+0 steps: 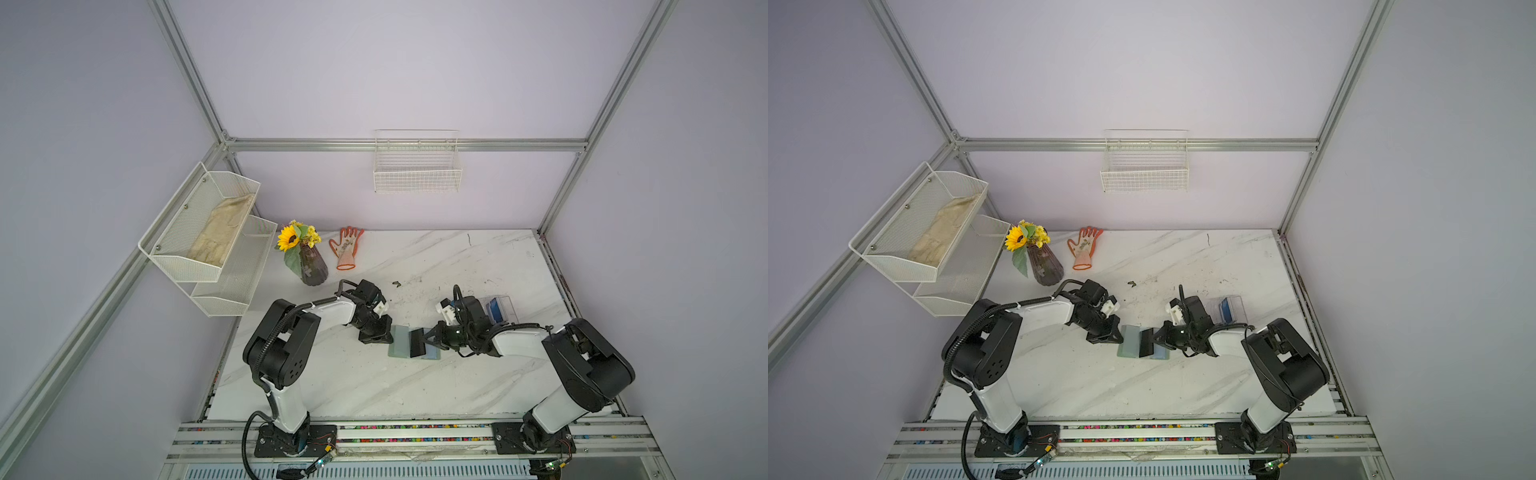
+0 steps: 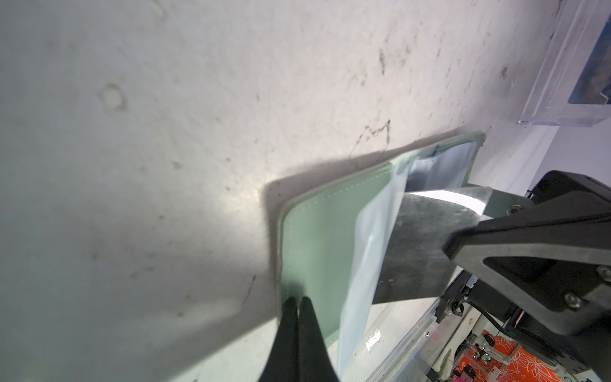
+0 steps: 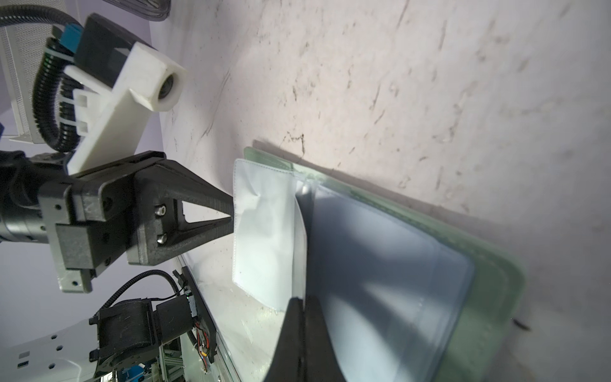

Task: Insert credit cards into a card holder
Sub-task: Insert the credit card into the card holder.

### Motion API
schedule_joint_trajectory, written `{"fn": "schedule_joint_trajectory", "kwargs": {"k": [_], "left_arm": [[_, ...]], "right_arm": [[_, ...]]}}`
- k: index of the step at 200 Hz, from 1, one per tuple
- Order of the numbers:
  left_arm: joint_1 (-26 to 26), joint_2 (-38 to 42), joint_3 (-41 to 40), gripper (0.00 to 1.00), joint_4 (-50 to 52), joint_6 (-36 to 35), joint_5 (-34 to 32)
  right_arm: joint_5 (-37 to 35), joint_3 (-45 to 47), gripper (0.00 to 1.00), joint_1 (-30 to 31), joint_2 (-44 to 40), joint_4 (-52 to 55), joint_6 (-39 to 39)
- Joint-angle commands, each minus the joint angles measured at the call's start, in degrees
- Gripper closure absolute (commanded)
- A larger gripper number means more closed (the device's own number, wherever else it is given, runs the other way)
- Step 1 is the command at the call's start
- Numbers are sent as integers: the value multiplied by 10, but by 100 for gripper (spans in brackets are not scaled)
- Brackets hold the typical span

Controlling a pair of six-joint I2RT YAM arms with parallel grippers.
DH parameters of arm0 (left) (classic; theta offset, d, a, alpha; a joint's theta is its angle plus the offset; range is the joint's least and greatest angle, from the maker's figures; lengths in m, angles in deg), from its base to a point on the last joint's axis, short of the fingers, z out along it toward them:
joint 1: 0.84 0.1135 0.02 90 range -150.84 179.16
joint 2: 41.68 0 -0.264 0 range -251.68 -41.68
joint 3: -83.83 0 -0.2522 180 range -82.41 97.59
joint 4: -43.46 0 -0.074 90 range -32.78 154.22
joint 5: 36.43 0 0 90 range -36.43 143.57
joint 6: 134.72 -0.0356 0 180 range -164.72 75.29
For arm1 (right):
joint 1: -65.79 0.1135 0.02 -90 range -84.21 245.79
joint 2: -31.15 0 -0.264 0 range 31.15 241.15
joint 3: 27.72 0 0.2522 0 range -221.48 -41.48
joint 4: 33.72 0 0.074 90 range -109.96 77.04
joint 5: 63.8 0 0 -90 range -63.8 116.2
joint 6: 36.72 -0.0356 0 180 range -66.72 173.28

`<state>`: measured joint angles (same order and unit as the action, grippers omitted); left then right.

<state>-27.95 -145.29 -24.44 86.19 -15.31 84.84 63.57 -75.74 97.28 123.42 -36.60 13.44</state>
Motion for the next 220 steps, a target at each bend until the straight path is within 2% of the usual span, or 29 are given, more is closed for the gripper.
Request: {"fn": "schedule_joint_trajectory", "kwargs": {"k": [1, 116, 220], "left_arm": [[-4, 1, -26, 100, -3, 6, -6], [-6, -3, -25, 100, -4, 7, -6], [-7, -8, -22, 100, -4, 7, -6]], "right_arm": [[1, -6, 100, 0, 10, -12, -4], [-3, 12, 100, -14, -6, -16, -1], [31, 39, 100, -15, 16, -106, -36]]}}
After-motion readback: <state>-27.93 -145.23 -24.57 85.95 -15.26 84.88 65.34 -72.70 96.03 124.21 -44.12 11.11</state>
